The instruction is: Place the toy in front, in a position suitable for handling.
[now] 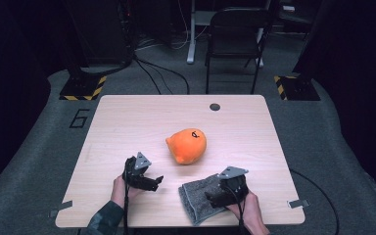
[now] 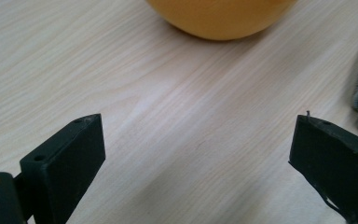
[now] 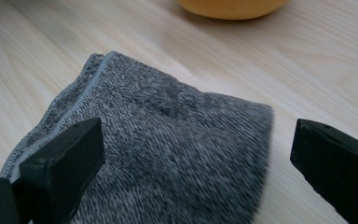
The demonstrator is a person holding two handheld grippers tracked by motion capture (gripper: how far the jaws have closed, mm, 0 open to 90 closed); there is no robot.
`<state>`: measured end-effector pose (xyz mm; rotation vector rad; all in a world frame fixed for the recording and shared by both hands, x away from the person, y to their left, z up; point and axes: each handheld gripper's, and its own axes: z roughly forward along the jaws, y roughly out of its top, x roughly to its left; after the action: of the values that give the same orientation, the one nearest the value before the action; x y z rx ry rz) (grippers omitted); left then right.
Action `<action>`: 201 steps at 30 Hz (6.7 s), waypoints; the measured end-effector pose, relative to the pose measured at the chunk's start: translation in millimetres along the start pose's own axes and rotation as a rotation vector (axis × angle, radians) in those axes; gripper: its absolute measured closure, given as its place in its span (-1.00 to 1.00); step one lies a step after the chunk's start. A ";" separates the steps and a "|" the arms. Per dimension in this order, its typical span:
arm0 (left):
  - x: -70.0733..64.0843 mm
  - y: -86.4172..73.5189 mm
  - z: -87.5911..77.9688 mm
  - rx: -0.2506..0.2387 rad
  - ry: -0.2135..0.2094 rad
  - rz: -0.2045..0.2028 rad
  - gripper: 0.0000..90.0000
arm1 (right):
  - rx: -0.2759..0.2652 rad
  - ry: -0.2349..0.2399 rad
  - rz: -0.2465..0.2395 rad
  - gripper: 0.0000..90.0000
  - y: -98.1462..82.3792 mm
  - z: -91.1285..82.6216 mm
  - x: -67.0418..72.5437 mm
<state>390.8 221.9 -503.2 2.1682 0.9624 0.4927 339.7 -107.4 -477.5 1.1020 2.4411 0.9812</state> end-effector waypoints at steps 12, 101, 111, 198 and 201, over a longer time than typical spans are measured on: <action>15.3 -14.2 1.3 0.043 0.008 -0.042 -0.87 | 0.047 0.061 -0.112 -0.96 7.1 25.8 29.6; 2.9 29.9 1.8 -0.114 -0.082 -0.061 -0.92 | -0.066 -0.237 0.288 -0.84 -48.4 -69.1 -143.7; 0.7 94.6 16.0 -0.140 -0.072 -0.049 -0.90 | -0.065 -0.221 0.289 -0.83 -48.8 -67.4 -141.1; -50.1 127.1 34.8 -0.108 -0.394 0.316 -0.67 | -0.037 -0.208 0.260 -0.76 -53.0 -63.6 -140.7; -45.7 122.5 26.6 -0.130 -0.391 0.271 -0.71 | -0.036 -0.207 0.258 -0.76 -51.8 -60.8 -141.8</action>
<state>436.4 117.0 -434.4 2.1756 0.4171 0.2317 375.0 -266.2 -471.2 1.4548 2.1471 0.9267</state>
